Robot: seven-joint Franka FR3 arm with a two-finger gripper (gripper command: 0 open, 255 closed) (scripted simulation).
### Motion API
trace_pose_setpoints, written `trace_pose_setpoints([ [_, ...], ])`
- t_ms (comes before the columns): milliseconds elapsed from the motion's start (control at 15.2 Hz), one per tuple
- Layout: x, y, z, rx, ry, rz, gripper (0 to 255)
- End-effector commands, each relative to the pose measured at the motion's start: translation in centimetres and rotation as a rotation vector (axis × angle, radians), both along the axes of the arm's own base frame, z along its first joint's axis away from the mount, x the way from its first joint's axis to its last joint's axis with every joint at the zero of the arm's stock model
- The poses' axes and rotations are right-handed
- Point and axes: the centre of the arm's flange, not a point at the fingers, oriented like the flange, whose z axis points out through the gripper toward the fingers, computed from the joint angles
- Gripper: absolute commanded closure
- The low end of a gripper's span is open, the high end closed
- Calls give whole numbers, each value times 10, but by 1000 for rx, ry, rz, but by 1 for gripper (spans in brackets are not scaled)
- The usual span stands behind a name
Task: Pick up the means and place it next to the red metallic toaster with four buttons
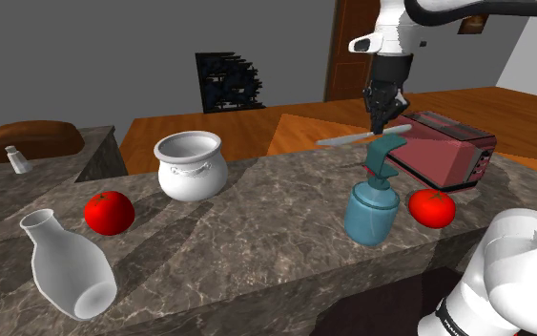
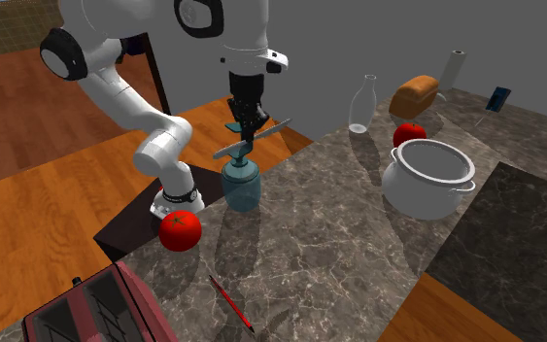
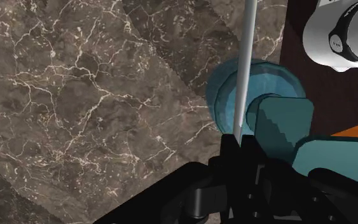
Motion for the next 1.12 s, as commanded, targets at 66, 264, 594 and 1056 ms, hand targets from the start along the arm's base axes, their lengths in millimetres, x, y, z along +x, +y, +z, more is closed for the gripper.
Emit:
trace_pose_setpoints([
  [66,-25,-33,-2,1,1,2,255],
  [264,-45,-67,-2,1,1,2,255],
  [594,-78,-124,-2,1,1,2,255],
  [1056,-124,-204,-2,1,1,2,255],
])
